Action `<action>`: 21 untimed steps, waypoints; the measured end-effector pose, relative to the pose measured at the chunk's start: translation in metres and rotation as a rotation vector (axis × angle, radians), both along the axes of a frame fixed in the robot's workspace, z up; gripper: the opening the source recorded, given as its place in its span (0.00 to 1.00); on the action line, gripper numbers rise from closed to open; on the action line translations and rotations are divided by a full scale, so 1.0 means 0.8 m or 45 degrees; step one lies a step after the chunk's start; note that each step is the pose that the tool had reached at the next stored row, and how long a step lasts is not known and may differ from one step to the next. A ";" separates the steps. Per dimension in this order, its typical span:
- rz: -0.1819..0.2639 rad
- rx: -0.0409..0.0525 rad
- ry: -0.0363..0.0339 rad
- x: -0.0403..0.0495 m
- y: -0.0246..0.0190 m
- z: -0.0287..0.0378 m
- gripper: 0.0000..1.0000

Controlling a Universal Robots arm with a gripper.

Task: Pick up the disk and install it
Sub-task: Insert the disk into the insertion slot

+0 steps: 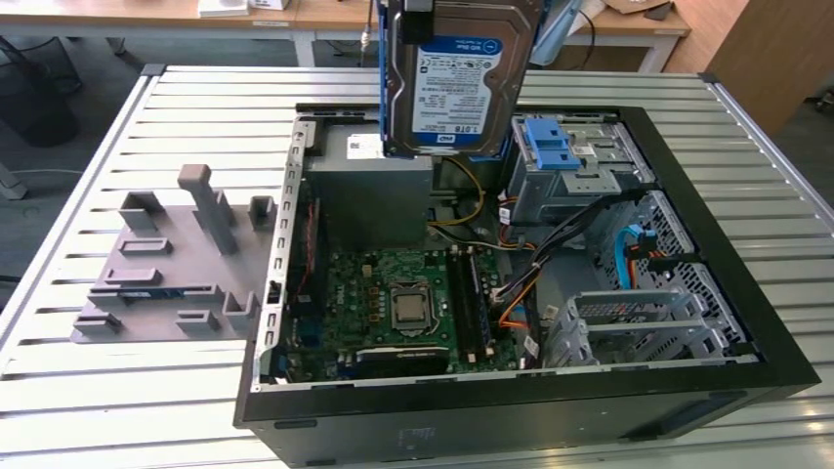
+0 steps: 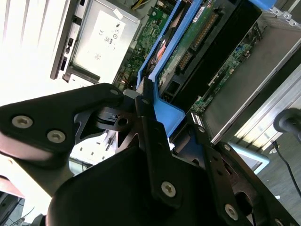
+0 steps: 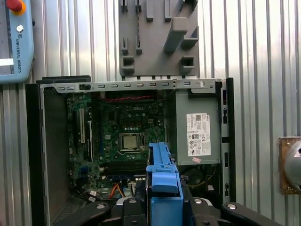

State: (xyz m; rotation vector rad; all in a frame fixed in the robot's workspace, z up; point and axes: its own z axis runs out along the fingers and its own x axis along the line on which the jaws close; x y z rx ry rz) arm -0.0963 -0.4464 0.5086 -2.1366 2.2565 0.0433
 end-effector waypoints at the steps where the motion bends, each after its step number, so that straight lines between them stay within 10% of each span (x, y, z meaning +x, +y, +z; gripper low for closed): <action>1: 0.000 0.000 0.0000 0.000 -0.0009 0.0000 0.36; 21: 0.000 -0.001 0.0000 0.000 -0.0406 -0.0007 0.36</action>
